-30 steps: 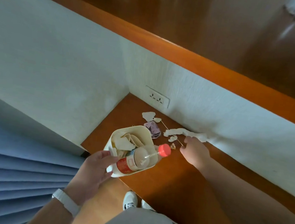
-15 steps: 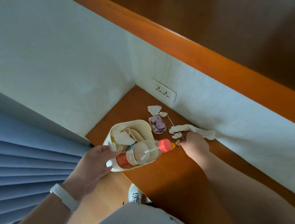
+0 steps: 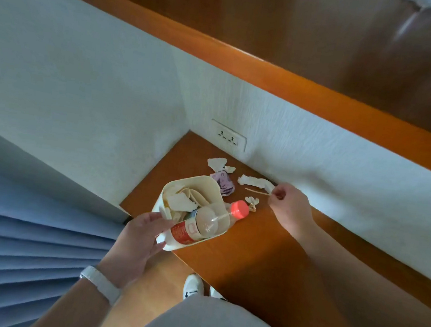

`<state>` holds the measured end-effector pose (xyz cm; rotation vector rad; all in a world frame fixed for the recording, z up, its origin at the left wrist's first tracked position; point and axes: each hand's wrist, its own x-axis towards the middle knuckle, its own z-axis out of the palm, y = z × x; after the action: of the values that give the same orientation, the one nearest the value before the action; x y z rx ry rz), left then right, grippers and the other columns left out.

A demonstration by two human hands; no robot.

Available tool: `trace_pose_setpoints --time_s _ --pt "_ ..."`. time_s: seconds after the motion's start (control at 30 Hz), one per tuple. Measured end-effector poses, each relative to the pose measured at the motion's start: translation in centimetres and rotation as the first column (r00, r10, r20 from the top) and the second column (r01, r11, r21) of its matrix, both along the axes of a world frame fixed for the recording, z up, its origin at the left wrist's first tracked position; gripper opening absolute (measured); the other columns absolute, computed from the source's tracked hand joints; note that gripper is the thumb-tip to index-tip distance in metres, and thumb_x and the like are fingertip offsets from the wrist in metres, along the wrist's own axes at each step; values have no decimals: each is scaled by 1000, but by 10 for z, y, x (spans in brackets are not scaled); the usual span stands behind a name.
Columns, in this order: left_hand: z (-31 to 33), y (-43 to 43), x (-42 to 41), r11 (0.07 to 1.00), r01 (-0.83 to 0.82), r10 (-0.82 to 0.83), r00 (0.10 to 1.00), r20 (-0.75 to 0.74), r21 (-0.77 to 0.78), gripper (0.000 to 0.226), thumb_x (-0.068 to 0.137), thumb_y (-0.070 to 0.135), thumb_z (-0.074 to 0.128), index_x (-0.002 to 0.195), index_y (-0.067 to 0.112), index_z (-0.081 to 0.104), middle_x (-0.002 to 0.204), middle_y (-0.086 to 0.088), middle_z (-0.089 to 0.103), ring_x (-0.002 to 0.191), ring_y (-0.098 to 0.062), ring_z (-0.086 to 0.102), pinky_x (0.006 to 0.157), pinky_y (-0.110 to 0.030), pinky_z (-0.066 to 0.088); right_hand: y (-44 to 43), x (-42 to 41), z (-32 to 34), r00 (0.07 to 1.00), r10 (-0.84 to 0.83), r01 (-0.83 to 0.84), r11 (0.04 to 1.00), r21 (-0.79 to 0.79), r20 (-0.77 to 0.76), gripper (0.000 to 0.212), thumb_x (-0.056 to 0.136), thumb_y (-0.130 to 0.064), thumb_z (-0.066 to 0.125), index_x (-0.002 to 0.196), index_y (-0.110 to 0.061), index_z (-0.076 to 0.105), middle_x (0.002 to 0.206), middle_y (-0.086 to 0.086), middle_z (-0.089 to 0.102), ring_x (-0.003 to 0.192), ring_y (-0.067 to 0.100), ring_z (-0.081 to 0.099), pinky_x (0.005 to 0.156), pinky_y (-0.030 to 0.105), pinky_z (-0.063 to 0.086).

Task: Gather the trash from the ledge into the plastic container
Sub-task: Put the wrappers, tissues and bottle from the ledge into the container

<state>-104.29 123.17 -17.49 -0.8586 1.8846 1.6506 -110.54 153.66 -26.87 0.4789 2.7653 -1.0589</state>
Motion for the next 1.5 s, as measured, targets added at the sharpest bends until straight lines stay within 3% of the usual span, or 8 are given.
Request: trace_pose_setpoints --time_s 0.13,0.3,0.43,0.67,0.87,1.03,1.27,1.5 --pt "0 0 -2 996 86 -88 995 -38 -33 23 98 18 61 121 14 59 118 -4 66 119 -23 60 92 -36 55 -12 8 38 996 -45 38 996 -83 -81 9 92 -20 61 99 -17 66 88 -6 63 77 7 56 63 21 40" --pt "2 3 -4 998 16 -13 999 -45 58 7 97 19 63 103 20 62 113 -6 69 113 -21 63 103 -45 50 -29 24 95 968 -113 51 963 -264 -226 7 89 -14 63 92 -20 66 77 -11 62 68 3 59 61 18 41" --pt "3 6 -4 998 42 -39 998 -57 50 5 97 20 63 101 23 62 111 -2 68 111 -18 61 106 -46 48 -47 29 126 962 20 -106 946 -307 -271 16 88 -11 65 83 -26 66 69 -9 64 60 5 59 54 21 47" --pt "-1 10 -2 995 39 -35 999 -38 92 18 95 22 67 112 19 65 119 -5 70 122 -23 59 111 -52 44 -83 19 129 864 458 -481 874 -71 -209 8 89 -11 64 88 -19 65 78 -11 63 61 2 55 59 18 47" --pt "-4 9 2 993 21 -19 1000 -18 120 19 96 17 65 115 13 65 119 -7 71 122 -24 59 114 -52 41 -111 6 125 765 617 -625 780 16 -185 5 92 -13 61 91 -16 65 77 -10 60 56 5 52 52 16 36" --pt "-4 9 2 994 12 -10 1000 -22 112 14 96 17 65 110 15 66 119 -7 70 121 -24 58 112 -51 44 -117 -1 123 695 707 -710 704 32 -131 17 93 -20 61 109 -16 64 94 -7 67 80 9 64 71 30 57" --pt "-4 6 -1 996 81 -79 996 -46 47 15 95 22 66 110 24 64 120 -3 68 122 -26 58 110 -51 46 -78 -10 128 802 581 -592 804 -50 -140 16 94 -28 61 109 -23 64 92 -21 57 84 4 63 78 31 58" --pt "-6 7 -6 994 106 -106 994 -42 13 21 95 25 65 116 22 61 122 -4 66 126 -29 57 108 -52 47 -13 -31 68 959 279 -281 960 -23 -45 13 94 -27 55 100 -24 67 95 -9 66 87 13 64 73 28 52"
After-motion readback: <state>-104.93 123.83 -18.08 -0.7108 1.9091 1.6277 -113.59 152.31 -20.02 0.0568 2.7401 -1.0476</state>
